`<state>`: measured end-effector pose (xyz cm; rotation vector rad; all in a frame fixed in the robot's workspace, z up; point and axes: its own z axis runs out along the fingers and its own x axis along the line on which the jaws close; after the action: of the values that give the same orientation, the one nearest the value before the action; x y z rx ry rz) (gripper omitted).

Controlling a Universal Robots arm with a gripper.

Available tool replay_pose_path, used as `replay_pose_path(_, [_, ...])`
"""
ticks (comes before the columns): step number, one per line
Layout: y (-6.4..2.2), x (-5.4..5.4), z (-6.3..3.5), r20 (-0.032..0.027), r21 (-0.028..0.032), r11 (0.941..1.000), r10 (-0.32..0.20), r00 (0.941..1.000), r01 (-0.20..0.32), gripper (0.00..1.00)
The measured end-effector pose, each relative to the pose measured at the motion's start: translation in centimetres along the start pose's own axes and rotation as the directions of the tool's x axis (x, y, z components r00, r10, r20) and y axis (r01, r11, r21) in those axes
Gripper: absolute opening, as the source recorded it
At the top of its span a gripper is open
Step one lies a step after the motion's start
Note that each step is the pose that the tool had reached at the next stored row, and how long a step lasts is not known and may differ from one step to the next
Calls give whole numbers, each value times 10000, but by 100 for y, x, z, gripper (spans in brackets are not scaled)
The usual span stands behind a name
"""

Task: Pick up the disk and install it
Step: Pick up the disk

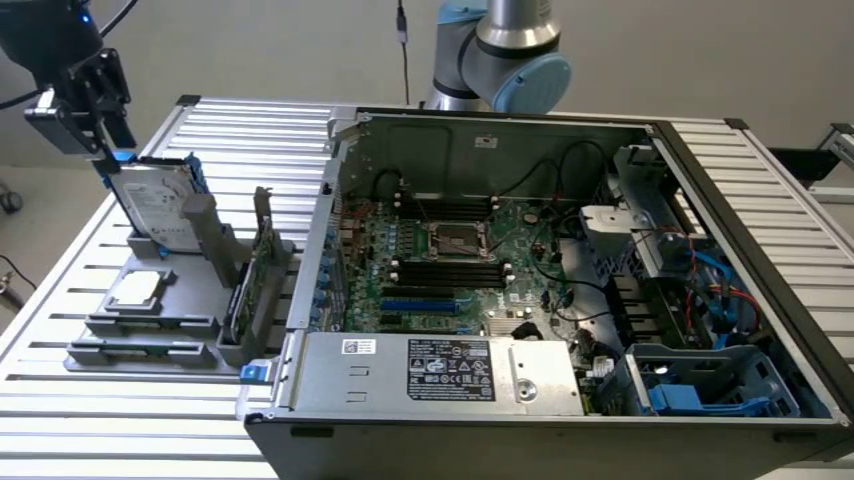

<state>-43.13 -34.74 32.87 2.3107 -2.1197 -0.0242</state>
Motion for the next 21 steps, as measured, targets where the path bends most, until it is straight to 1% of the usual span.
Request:
replay_pose_path(4, [-1, 0, 47, 11, -12, 9998, 197, 9998, -197, 54])
replay_pose_path(9, [-1, 0, 96, 28, -40, 9992, 386, 9993, -386, 54])
replay_pose_path(21, [-3, 1, 216, 77, -70, 9988, 479, 9988, -479, 54])
